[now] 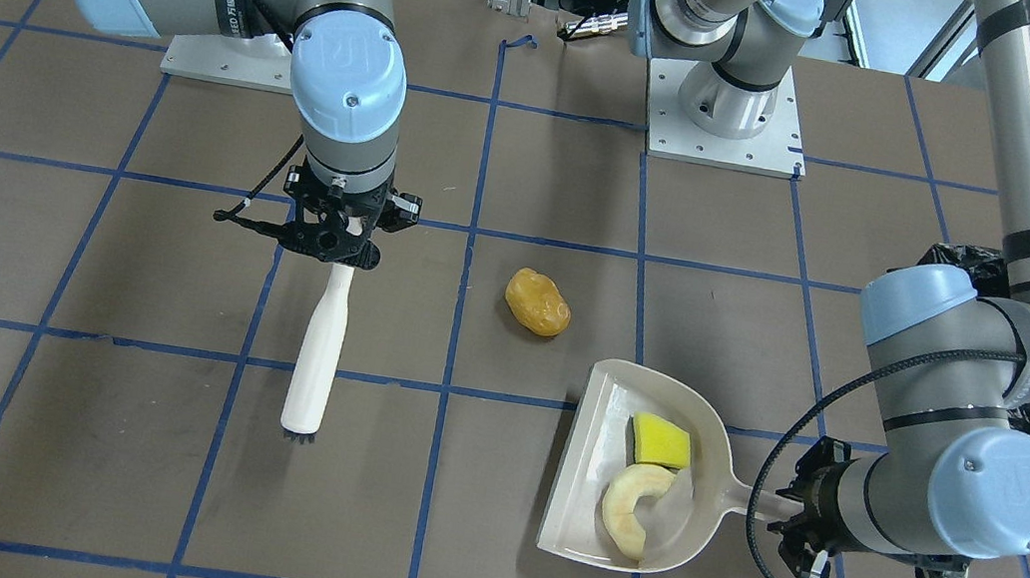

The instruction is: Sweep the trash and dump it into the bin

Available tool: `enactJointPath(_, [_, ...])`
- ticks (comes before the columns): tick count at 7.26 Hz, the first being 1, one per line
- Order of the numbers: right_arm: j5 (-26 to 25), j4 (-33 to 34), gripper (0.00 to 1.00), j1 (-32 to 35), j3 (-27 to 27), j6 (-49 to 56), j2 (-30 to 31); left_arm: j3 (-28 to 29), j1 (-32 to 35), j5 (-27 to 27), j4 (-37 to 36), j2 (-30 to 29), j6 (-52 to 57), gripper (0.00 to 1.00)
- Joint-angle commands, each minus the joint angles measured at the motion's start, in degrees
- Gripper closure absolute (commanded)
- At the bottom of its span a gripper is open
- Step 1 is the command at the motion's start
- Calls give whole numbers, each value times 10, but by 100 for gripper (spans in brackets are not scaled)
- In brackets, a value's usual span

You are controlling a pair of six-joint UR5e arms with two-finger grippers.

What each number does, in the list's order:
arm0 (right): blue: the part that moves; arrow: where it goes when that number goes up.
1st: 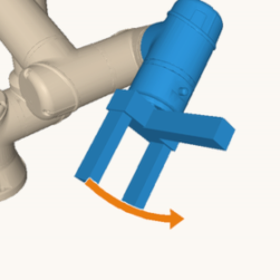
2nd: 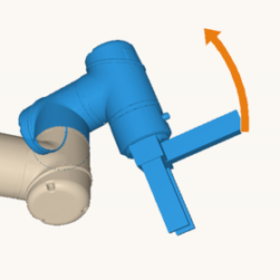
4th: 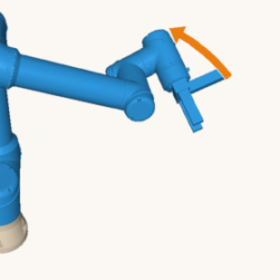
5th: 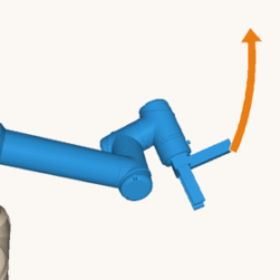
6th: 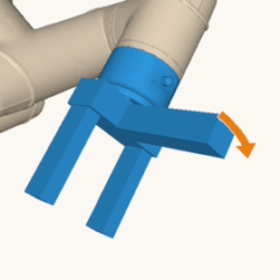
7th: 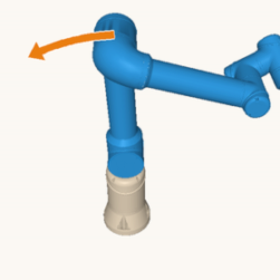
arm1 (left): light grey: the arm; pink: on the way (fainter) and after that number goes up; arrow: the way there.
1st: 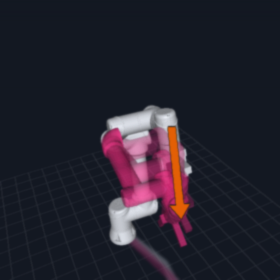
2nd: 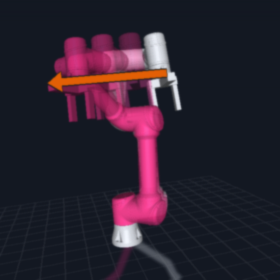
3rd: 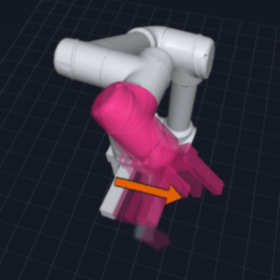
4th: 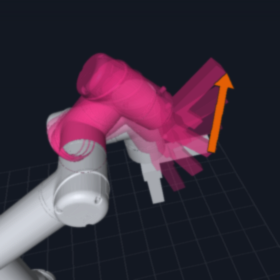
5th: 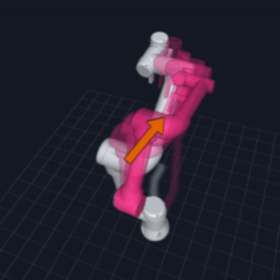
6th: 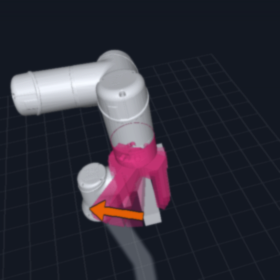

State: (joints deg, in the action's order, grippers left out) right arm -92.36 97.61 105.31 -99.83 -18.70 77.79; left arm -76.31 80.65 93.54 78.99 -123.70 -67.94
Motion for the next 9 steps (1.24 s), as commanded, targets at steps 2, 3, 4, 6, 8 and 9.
enactJointPath(2, [2,0,91,0,-2,2,1,-85,-33,0,-26,43,54,100])
enactJointPath(3, [2,1,90,0,-2,2,1,-120,-37,2,-70,55,59,100])
enactJointPath(4, [1,0,90,0,-2,6,2,-158,-38,3,-91,68,56,100])
enactJointPath(6, [1,0,90,1,-1,35,2,-202,-39,25,-132,93,57,100])
enactJointPath(8, [2,0,91,1,-2,35,1,-207,-42,30,-103,118,52,100])
enactJointPath(9, [2,1,91,1,-2,35,-4,-218,-42,27,-98,127,41,100])
